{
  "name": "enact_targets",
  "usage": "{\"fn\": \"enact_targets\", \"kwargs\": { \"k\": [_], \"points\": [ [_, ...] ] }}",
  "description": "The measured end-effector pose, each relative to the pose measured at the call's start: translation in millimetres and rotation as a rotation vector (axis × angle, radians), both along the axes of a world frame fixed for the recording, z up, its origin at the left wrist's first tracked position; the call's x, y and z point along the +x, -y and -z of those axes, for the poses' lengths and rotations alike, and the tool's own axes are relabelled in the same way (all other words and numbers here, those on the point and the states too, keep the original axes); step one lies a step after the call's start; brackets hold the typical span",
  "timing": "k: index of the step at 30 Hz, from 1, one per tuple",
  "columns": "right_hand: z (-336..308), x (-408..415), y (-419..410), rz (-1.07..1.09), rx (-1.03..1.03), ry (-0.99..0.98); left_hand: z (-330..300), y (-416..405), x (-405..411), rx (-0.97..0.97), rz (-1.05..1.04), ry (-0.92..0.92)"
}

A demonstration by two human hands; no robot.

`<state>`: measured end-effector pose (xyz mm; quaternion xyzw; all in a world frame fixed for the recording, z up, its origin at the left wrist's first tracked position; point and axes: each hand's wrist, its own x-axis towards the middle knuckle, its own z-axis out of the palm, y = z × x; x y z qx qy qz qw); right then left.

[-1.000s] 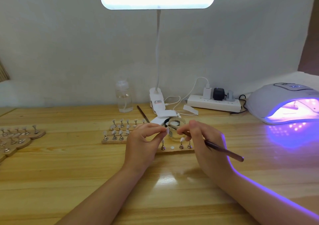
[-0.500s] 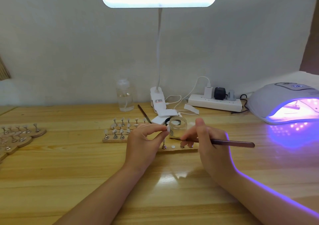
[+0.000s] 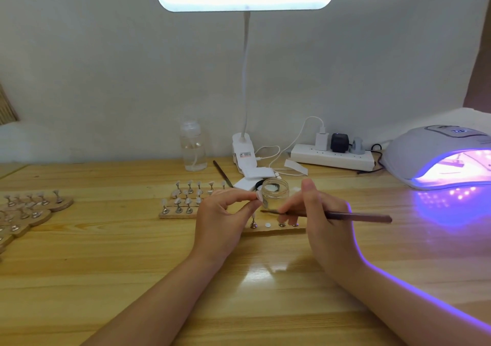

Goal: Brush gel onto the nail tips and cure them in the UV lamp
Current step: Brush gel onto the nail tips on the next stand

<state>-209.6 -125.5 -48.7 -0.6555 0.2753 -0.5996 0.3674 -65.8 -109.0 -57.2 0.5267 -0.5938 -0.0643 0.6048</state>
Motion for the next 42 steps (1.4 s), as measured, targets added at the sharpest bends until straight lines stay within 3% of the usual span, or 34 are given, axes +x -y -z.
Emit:
{"fn": "enact_targets", "kwargs": {
  "k": [21, 26, 31, 35, 39, 42],
  "points": [
    [1.4, -0.4, 1.6, 0.099, -0.176, -0.15, -0.2, -1.0, -0.2, 0.035, -0.006, -0.032],
    [2.4, -0.3, 0.2, 0.032, -0.091, -0.057, 0.1, -1.8, -0.5, 0.05, -0.011, -0.041],
    [1.4, -1.1, 0.9, 0.093, -0.14, -0.169, -0.1, -2.2, -0.4, 0.061, -0.013, -0.035],
    [1.4, -0.9, 0.2, 0.057, -0.085, -0.071, -1.2, -3.0, -0.7, 0.047, -0.012, -0.024],
    [0.2, -0.8, 0.1, 0.079, -0.127, -0.178, -1.6, -3.3, -1.1, 0.047, -0.002, -0.03],
    [1.1, -0.3, -1.6, 0.029, -0.042, -0.067, -1.9, -4.0, -1.5, 0.047, -0.003, -0.029]
  ]
}}
